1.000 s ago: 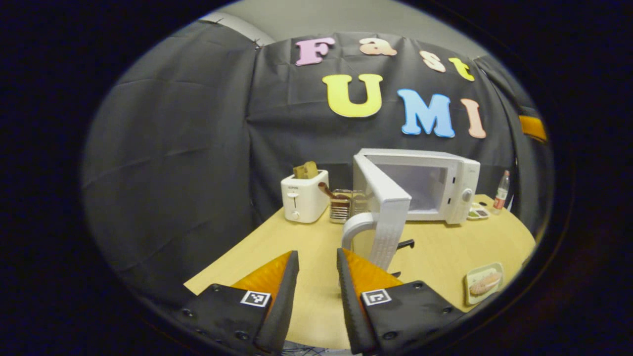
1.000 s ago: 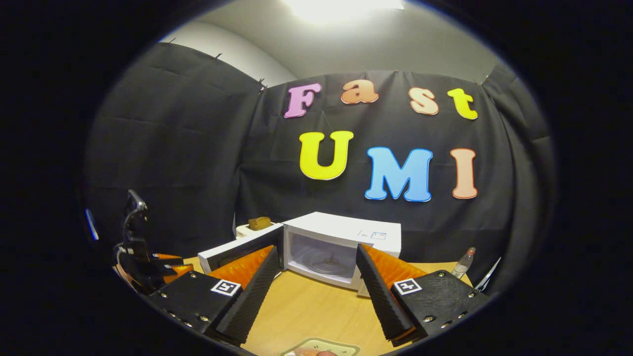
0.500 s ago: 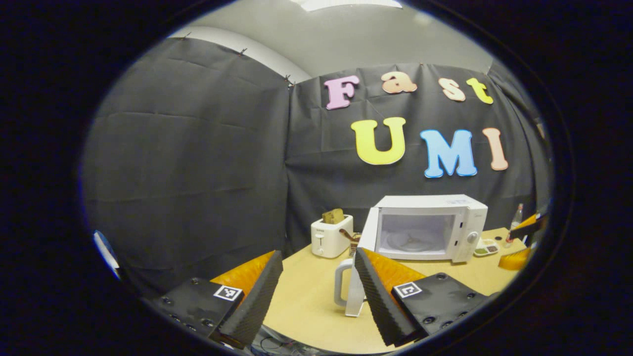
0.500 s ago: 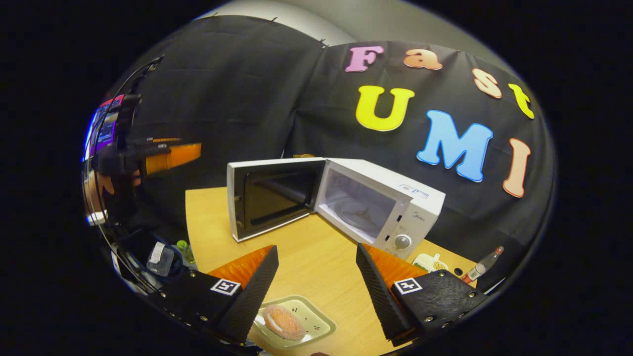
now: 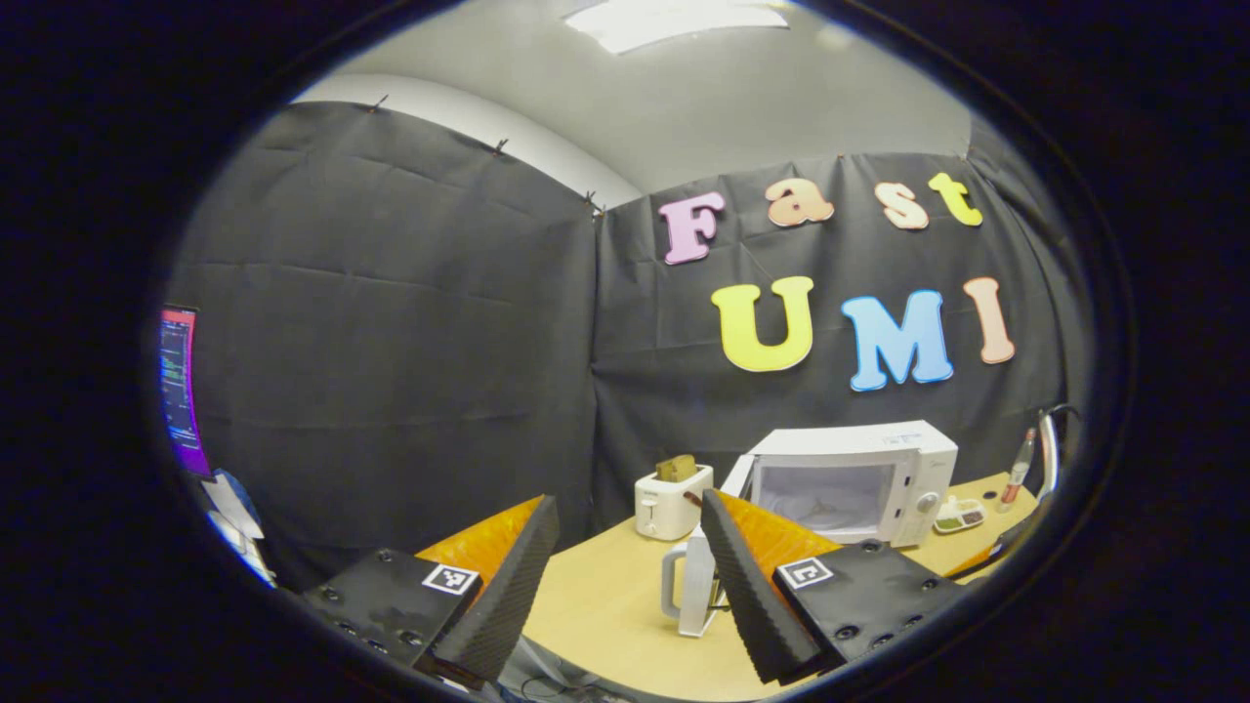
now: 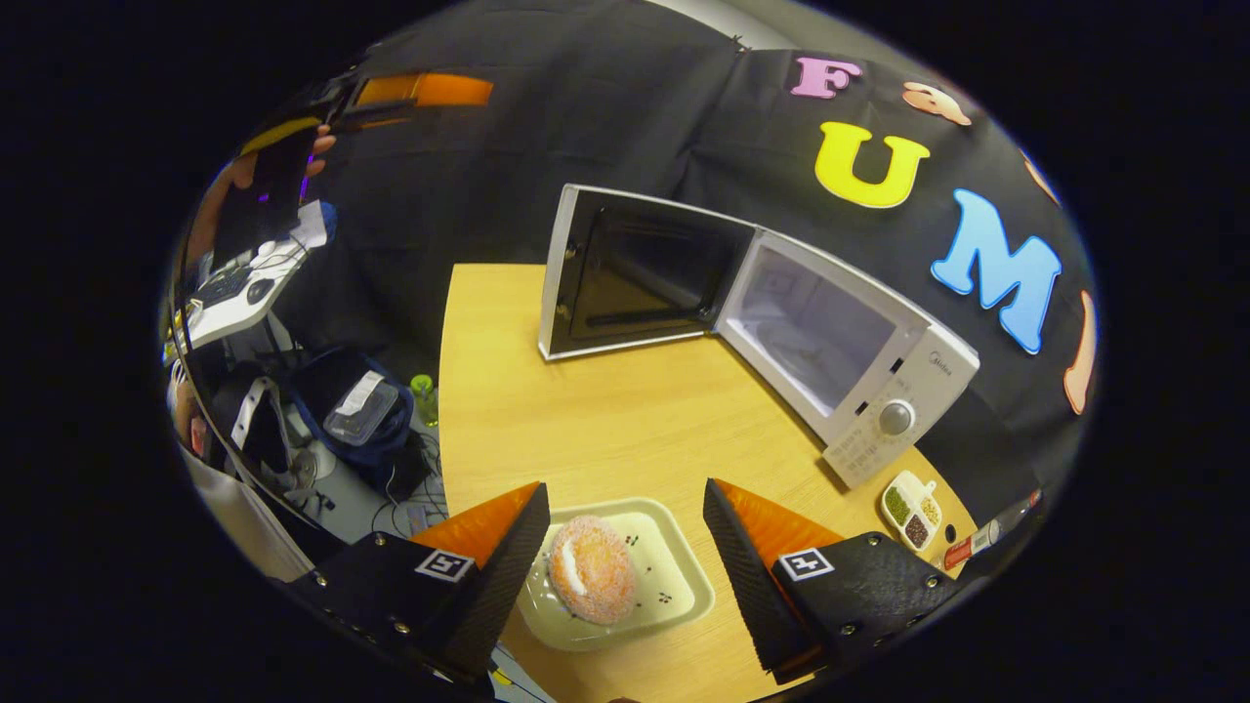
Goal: Open the microwave oven with the left hand, put the food in, and close the microwave oven.
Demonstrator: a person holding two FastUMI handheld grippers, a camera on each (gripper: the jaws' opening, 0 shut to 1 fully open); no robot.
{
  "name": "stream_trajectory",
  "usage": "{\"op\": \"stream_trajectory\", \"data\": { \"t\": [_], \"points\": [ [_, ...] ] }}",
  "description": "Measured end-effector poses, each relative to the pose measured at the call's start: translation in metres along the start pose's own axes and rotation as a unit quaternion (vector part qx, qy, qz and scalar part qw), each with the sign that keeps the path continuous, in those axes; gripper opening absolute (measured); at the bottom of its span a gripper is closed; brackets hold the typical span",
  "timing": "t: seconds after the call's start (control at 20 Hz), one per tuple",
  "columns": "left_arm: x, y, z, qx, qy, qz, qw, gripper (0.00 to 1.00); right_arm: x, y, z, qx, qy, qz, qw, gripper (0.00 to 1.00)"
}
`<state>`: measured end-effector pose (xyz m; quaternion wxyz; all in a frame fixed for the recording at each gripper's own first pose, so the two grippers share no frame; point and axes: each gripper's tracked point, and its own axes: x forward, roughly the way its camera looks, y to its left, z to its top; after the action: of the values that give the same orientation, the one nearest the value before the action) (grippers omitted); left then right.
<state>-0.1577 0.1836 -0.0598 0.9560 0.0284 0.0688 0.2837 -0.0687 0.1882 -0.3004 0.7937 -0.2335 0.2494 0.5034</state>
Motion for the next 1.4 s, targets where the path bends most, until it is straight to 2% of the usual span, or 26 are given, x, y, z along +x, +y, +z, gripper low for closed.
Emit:
{"op": "stream_trajectory", "data": {
  "t": [0.15, 0.3, 0.65, 0.7, 0.75, 0.8, 0.85, 0.9, 1.0, 1.1, 1.15, 1.25, 1.4],
  "points": [
    [-0.011, 0.005, 0.004, 0.004, -0.002, 0.013, 1.0, 0.96, 0.009, 0.01, -0.027, -0.01, 0.032, 0.025, 0.999, 0.96],
    [-0.019, 0.007, 0.002, 0.008, 0.001, 0.022, 1.0, 0.94, 0.016, 0.011, -0.048, -0.026, 0.056, 0.031, 0.998, 0.95],
    [-0.031, 0.013, 0.001, 0.018, 0.005, 0.046, 0.999, 0.95, 0.035, 0.022, -0.078, -0.046, 0.091, 0.038, 0.994, 0.94],
    [-0.03, 0.015, 0.001, 0.021, 0.007, 0.05, 0.998, 0.97, 0.036, 0.022, -0.078, -0.038, 0.09, 0.04, 0.994, 0.91],
    [-0.031, 0.016, 0.002, 0.023, 0.007, 0.054, 0.998, 0.96, 0.037, 0.021, -0.078, -0.034, 0.092, 0.038, 0.994, 0.79],
    [-0.031, 0.017, 0.005, 0.022, 0.006, 0.056, 0.998, 0.95, 0.037, 0.019, -0.077, -0.031, 0.091, 0.038, 0.995, 0.77],
    [-0.031, 0.017, 0.008, 0.019, 0.004, 0.056, 0.998, 0.94, 0.036, 0.016, -0.073, -0.029, 0.086, 0.036, 0.995, 0.73],
    [-0.028, 0.016, 0.009, 0.018, 0.001, 0.054, 0.998, 0.97, 0.034, 0.012, -0.066, -0.027, 0.08, 0.032, 0.996, 0.73],
    [-0.018, 0.019, 0.007, 0.022, 0.002, 0.052, 0.998, 0.94, 0.031, 0.004, -0.05, -0.026, 0.061, 0.019, 0.998, 0.72],
    [-0.004, 0.018, 0.003, 0.016, 0.006, 0.048, 0.999, 0.97, 0.03, -0.01, -0.028, -0.018, 0.042, 0.0, 0.999, 0.7],
    [0.004, 0.019, 0.004, 0.009, 0.004, 0.046, 0.999, 0.95, 0.031, -0.018, -0.017, -0.015, 0.034, -0.01, 0.999, 0.72],
    [0.022, 0.017, 0.002, -0.003, -0.002, 0.036, 0.999, 0.97, 0.031, -0.038, 0.01, -0.013, 0.017, -0.035, 0.999, 0.7],
    [0.054, 0.02, 0.0, -0.007, -0.003, 0.027, 1.0, 0.97, 0.034, -0.063, 0.054, -0.009, -0.016, -0.067, 0.998, 0.72]
  ]
}}
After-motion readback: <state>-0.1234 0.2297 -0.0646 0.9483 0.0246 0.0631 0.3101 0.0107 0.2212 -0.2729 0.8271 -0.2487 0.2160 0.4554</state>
